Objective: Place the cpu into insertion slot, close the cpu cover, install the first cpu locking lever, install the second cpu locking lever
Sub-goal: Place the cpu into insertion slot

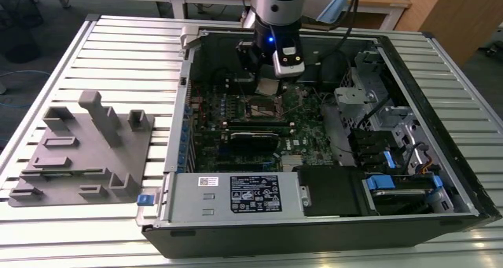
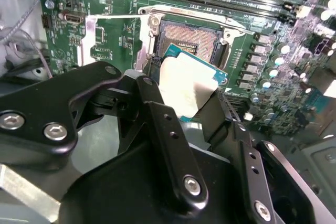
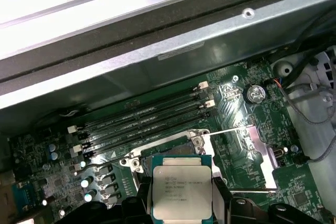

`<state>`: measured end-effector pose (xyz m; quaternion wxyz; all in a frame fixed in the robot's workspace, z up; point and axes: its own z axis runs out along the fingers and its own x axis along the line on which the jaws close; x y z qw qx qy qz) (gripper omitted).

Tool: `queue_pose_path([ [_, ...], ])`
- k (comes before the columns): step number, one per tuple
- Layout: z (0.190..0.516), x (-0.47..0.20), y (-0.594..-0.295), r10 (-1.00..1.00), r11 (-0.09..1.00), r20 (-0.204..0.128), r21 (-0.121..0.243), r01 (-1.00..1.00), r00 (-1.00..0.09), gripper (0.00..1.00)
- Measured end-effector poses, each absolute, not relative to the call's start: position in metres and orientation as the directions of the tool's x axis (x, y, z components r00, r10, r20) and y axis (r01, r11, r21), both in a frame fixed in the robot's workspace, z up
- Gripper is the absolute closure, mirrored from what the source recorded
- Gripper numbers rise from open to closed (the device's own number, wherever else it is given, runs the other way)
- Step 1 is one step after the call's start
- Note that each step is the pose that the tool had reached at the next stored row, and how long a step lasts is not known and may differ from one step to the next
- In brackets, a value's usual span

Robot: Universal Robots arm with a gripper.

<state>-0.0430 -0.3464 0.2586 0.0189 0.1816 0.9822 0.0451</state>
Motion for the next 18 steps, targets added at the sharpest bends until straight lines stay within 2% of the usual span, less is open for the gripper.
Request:
queue_pose_path([
  [18, 0.2571, -0.0430, -0.3464, 0.496, 0.865, -0.021, 0.095, 0.492, -0.868, 0.46],
])
